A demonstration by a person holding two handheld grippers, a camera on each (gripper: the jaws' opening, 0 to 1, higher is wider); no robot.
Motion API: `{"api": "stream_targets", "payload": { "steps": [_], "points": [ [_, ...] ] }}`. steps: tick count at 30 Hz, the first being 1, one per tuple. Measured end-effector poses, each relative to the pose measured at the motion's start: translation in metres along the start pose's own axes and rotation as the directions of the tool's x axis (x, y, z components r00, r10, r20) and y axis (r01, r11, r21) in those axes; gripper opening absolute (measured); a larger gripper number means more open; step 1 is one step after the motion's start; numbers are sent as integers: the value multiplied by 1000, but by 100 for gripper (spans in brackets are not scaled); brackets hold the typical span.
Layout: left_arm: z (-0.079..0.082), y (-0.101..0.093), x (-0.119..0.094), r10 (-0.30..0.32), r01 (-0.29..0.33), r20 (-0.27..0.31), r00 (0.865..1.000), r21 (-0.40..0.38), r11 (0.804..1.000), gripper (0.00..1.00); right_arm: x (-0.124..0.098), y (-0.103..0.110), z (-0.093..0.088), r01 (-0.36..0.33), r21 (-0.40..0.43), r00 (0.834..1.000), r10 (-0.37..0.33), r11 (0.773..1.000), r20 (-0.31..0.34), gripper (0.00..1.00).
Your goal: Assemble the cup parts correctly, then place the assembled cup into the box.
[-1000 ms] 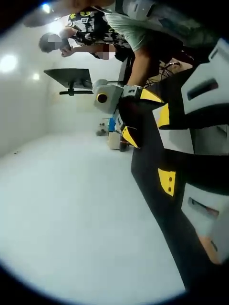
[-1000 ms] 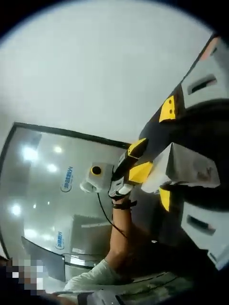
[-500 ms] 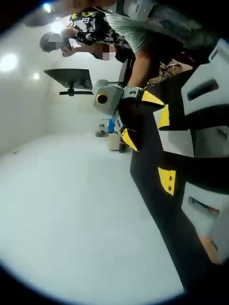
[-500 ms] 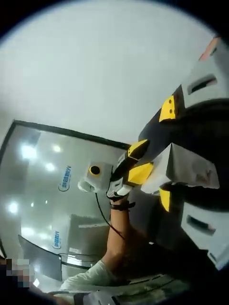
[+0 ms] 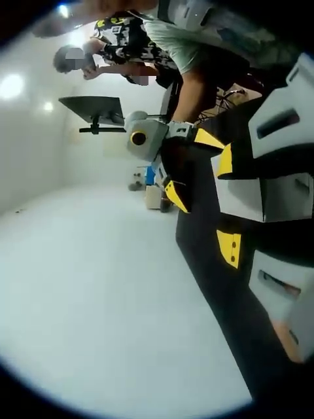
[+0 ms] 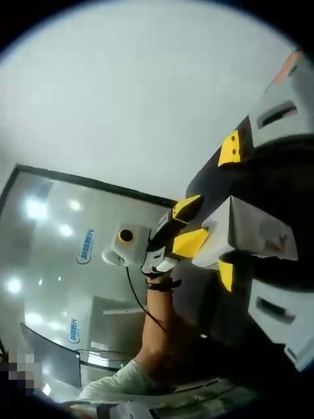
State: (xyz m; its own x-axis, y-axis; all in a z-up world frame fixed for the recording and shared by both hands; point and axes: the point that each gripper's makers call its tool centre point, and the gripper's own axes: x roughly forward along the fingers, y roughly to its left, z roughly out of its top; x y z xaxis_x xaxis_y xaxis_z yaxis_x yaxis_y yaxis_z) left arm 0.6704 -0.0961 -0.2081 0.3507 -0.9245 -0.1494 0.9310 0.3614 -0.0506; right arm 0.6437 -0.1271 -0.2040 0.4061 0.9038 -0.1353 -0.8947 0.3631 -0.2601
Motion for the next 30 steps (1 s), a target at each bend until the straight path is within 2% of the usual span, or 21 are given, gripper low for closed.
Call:
{"api": "stream_targets", "payload": {
  "steps": [14,30],
  "points": [
    [-1,-3,2,-12,12,-2,1000,2,1000,26,0,2,-1,11,-8,1000,-11,1000,1,49],
    [2,3,1,15,-15,0,1000,16,1000,28,2,-3,7,44,-34,999,-43,998,28,47]
  ]
}}
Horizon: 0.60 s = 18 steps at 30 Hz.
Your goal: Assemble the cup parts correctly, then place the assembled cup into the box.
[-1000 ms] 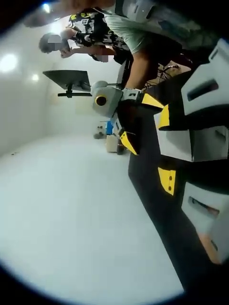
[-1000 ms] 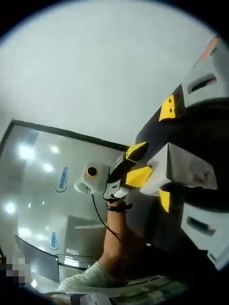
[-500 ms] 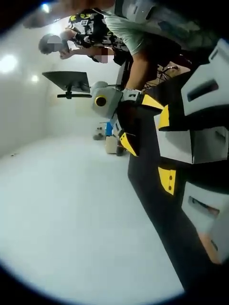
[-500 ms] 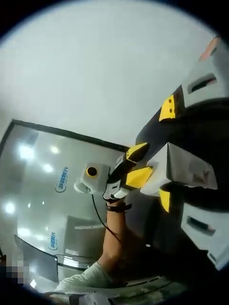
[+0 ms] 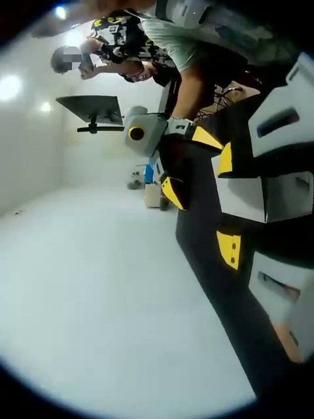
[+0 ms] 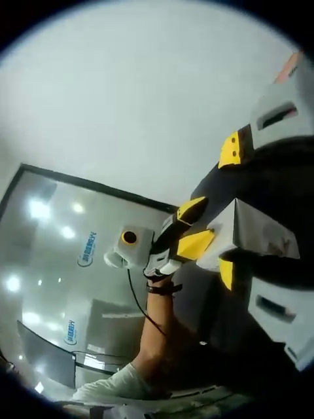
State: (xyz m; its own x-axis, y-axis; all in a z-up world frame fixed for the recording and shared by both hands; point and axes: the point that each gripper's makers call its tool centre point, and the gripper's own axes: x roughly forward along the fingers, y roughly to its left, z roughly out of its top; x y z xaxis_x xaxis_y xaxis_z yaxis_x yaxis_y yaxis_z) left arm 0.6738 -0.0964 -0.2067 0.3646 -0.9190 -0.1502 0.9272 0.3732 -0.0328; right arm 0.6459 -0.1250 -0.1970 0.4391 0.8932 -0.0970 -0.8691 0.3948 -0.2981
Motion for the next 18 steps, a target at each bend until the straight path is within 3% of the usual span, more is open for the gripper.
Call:
{"api": "stream_targets", "payload": {
  "steps": [9,13,18],
  "points": [
    [6,7,-4,11,-10,41,999,-16,1000,30,1,0,7,-4,-5,1000,4,1000,27,45],
    [0,11,-1,14,-14,13,1000,-17,1000,30,4,4,2,-8,-35,1000,8,999,11,46],
    [-2,7,0,3,-2,18,1000,-40,999,29,3,4,4,11,-56,1000,-10,998,28,46]
  ]
}}
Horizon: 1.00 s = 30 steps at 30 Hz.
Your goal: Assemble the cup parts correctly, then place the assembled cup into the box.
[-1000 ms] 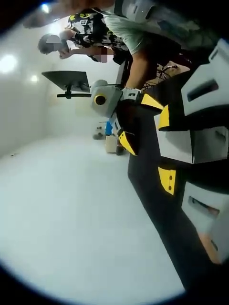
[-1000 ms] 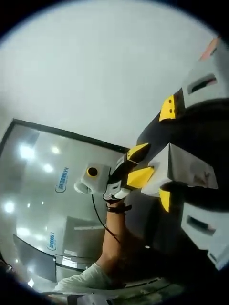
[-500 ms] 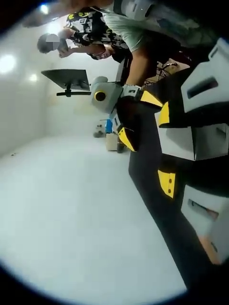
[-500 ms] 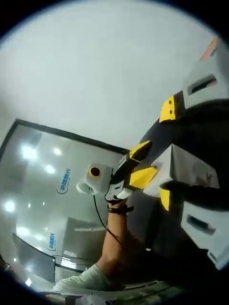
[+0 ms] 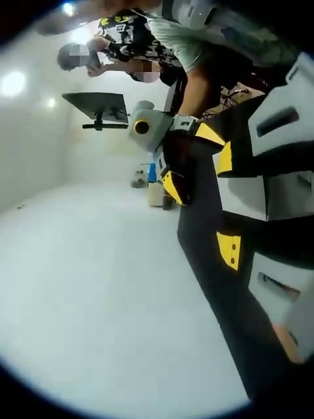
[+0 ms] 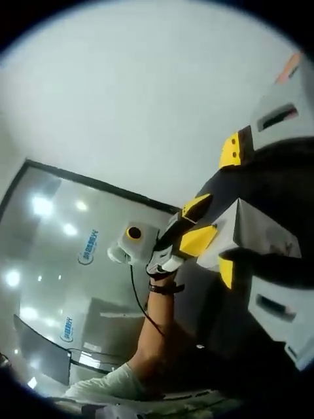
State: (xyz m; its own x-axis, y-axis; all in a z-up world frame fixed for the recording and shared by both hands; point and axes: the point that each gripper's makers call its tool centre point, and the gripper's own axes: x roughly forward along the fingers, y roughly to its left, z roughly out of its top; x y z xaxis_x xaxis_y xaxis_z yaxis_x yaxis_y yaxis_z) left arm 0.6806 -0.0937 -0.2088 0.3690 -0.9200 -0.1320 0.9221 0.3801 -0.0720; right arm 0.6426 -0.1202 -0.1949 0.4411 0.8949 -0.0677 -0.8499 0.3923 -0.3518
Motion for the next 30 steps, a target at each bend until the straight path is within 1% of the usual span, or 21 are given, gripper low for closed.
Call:
{"api": "stream_targets", "payload": {
  "steps": [4,8,10,11,12,13,15,16,17,19,20,21,22,26,30],
  "points": [
    [0,4,-1,17,-17,-3,1000,13,1000,29,-2,3,2,-4,-16,1000,4,1000,-4,45],
    [-5,3,-1,12,-12,-13,1000,2,1000,29,-4,11,1,-60,-4,998,60,998,-10,45],
    [-5,4,-1,16,-16,-11,1000,1,1000,29,-4,10,0,-63,-5,998,63,998,-17,44],
    [-5,4,-1,17,-17,-11,1000,1,1000,29,-4,18,-1,-105,-4,994,105,994,-20,44],
    [-5,5,-1,19,-19,-12,1000,1,1000,29,-4,20,2,-117,48,993,117,992,-5,45],
    [-5,4,-1,17,-17,-12,1000,1,1000,29,-3,17,2,-107,32,994,108,994,-10,45],
    [-5,4,-1,15,-15,-14,1000,1,1000,29,-1,18,1,-113,14,993,113,993,-21,45],
    [-5,4,-1,15,-15,-14,1000,1,1000,29,0,17,-1,-108,5,994,108,994,-37,45],
    [-5,4,-1,15,-15,-14,1000,0,1000,29,1,18,-3,-122,-5,991,122,993,-47,45],
    [-5,4,-1,16,-16,-13,1000,2,1000,29,2,18,-3,-131,8,990,131,991,-48,45],
    [-5,4,-1,14,-14,-13,1000,-1,1000,29,2,19,-5,-133,-8,989,132,991,-59,45],
    [-5,3,-1,14,-14,-13,1000,-2,1000,29,4,15,-5,-111,-31,992,109,993,-65,45],
    [-5,4,-1,14,-14,-10,1000,-5,1000,28,4,16,-4,-117,-29,991,115,993,-62,46],
    [-6,3,1,4,-4,-4,1000,-29,1000,28,5,14,0,-101,-49,994,99,994,-51,46],
    [-5,4,2,2,-2,-2,1000,-34,999,28,5,12,1,-93,-41,995,92,995,-46,46]
  ]
}}
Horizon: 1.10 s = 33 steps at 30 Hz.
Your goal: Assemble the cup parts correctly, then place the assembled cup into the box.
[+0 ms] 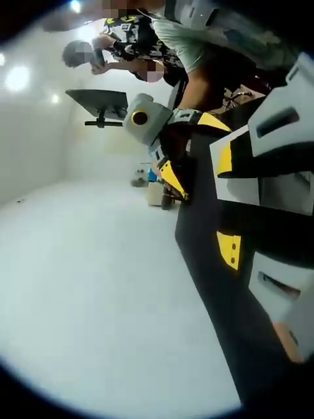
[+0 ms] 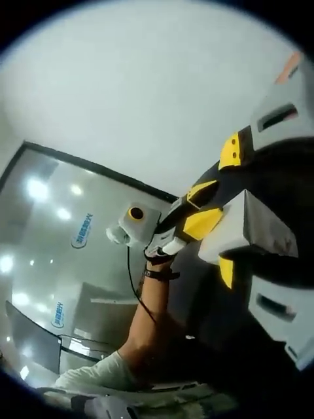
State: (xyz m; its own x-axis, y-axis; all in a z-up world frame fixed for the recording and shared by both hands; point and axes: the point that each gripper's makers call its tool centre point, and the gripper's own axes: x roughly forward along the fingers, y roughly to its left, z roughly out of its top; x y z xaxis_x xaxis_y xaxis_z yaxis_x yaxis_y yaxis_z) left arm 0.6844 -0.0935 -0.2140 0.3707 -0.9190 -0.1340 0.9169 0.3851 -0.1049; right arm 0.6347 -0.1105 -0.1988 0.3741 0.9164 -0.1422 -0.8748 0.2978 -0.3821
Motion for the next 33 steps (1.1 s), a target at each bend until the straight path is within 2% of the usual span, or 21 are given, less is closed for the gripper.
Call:
{"api": "stream_targets", "payload": {
  "steps": [5,11,14,17,19,25,31,33],
  "points": [
    [0,2,0,11,-11,1,1000,8,1000,28,2,1,0,3,0,1000,-3,1000,3,44],
    [-3,-5,0,-8,8,3,1000,-10,1000,23,3,4,-3,2,12,1000,-2,1000,-7,41],
    [-2,-6,0,-6,6,-5,1000,3,1000,22,4,7,-6,-4,18,1000,5,1000,-18,42],
    [-2,-3,0,4,-4,-6,1000,7,1000,22,5,0,-4,19,11,999,-19,1000,-26,46],
    [-1,-2,-1,0,0,2,1000,0,1000,24,5,-1,0,18,19,1000,-18,1000,-2,45],
    [-1,1,-1,0,1,34,999,-25,1000,31,3,0,4,13,30,1000,-14,999,13,44],
    [-2,4,-3,5,-4,33,999,-21,1000,34,4,7,4,-26,11,1000,25,1000,18,40],
    [-1,5,-4,1,0,42,999,-34,999,34,3,13,2,-61,21,998,60,998,14,40]
  ]
}}
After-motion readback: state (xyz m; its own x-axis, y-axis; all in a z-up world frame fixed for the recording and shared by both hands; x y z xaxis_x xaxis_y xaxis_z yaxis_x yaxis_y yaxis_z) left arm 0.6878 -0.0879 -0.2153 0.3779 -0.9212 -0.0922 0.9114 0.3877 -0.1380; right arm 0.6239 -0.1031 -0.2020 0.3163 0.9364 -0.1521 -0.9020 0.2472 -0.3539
